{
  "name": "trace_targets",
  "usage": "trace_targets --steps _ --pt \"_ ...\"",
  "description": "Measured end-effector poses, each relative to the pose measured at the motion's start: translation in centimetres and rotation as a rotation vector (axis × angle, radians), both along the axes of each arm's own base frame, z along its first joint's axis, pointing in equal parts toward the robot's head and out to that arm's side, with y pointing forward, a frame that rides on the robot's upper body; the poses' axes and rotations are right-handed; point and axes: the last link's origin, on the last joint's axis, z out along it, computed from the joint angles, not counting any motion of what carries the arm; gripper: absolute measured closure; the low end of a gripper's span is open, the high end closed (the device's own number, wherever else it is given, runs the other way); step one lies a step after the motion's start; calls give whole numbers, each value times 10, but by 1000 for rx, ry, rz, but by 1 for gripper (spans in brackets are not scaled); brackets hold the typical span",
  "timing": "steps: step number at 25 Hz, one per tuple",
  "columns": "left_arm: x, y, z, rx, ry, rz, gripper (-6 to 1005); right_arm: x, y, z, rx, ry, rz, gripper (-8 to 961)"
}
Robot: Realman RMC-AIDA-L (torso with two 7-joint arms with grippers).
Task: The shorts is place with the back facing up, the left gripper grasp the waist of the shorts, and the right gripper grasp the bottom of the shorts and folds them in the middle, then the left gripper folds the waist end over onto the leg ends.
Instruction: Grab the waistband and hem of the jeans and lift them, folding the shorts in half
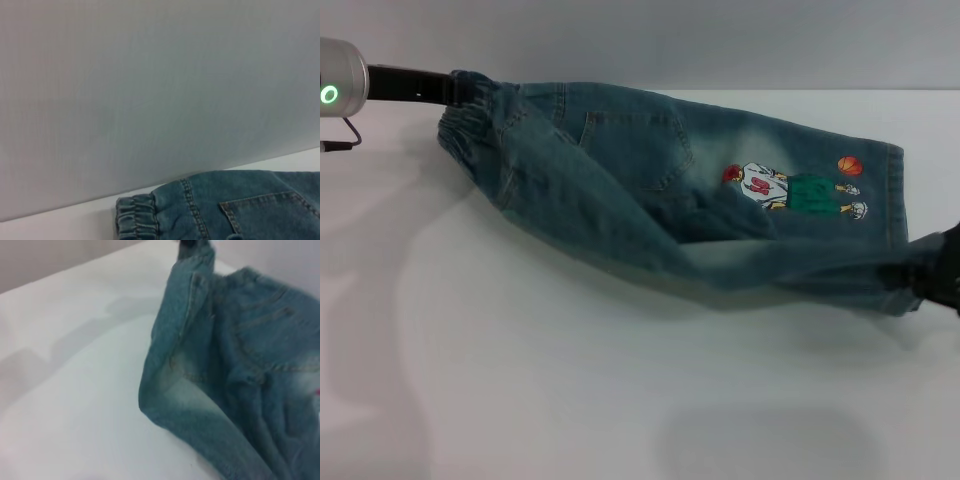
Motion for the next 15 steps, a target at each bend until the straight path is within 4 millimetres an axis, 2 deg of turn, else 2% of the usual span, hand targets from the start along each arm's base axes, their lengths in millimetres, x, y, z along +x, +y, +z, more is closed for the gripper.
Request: trace_targets --steps 6,15 --pt "-1 -1 2 9 -8 9 951 13 -8 26 144 93 50 955" --pt "-16 -11 3 28 -46 36 951 30 -7 45 286 121 51 955"
